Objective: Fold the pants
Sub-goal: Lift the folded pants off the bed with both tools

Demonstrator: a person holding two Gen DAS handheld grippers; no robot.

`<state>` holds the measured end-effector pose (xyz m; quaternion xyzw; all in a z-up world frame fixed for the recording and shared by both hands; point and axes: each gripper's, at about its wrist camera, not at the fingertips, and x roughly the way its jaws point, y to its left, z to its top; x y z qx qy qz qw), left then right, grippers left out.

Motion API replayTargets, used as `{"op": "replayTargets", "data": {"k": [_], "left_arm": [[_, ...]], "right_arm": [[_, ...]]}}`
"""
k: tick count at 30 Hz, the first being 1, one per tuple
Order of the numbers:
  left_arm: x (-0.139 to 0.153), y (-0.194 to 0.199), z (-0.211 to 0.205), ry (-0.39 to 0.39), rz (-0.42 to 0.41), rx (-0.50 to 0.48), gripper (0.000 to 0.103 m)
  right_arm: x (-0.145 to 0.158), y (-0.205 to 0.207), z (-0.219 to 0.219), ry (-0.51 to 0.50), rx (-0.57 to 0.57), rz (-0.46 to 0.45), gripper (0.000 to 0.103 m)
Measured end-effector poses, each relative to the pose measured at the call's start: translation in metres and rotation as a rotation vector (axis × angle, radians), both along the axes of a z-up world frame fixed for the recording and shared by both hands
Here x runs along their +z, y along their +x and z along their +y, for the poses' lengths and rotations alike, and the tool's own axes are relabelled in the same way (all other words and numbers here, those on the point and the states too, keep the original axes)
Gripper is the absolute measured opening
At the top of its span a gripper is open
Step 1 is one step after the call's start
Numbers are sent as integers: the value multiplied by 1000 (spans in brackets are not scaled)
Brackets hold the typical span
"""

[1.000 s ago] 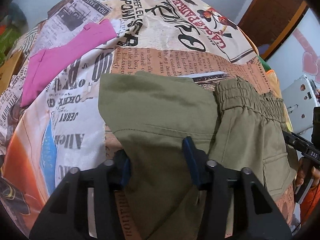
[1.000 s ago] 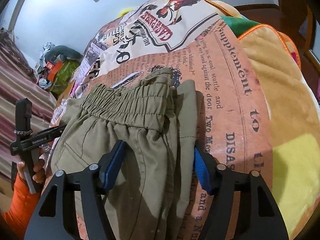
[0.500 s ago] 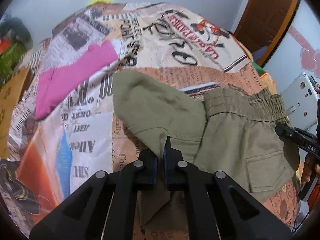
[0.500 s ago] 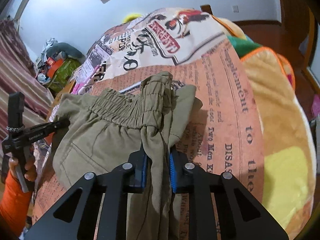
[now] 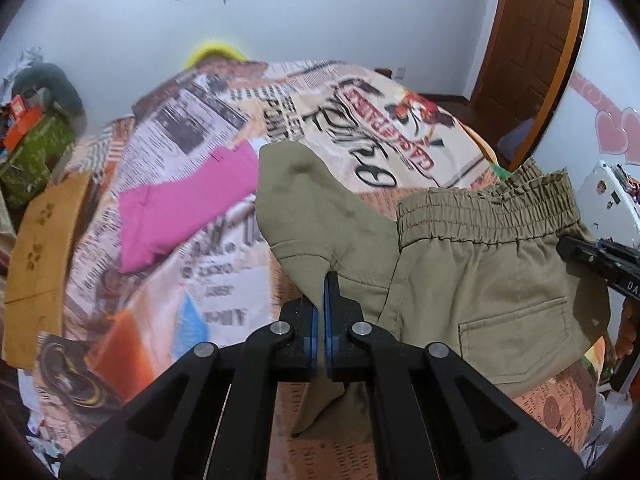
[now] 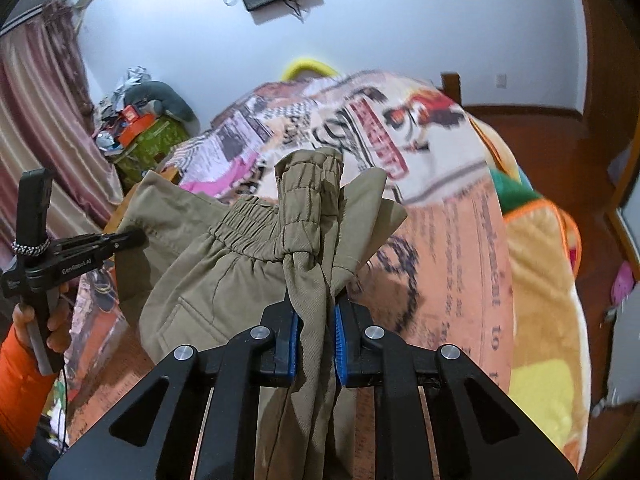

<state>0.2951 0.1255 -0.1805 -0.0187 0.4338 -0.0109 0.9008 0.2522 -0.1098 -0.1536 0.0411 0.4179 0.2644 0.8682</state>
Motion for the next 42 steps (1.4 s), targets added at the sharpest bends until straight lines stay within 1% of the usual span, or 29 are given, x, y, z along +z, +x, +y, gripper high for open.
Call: {"op": "replayTargets", "data": {"k": [6, 12, 18, 25, 30, 34, 38, 42], "left_arm": [[21, -9, 29, 17, -46, 47, 2], [29, -9, 71, 3, -69, 124, 2], [35, -1, 122, -14, -96, 211, 2], [36, 19, 172, 7, -126, 301, 2], [28, 43, 197, 54, -127, 349, 2], [16, 65, 217, 62, -121, 384, 2], [-9, 88, 232, 79, -87, 399, 2], [-42, 106, 245, 60, -23, 399, 2]], "right_arm": [[16, 11, 28, 0, 46, -47, 13], [25, 32, 72, -8, 105, -81, 13], [31, 54, 121, -21, 168, -119, 12], [33, 86, 176, -19, 212, -153, 12], [32, 106, 210, -39, 229, -185, 12], [21, 126, 234, -36, 237, -169, 12], [1, 144, 252, -43, 243, -142, 12], [-23, 161, 261, -59, 242, -90, 12]]}}
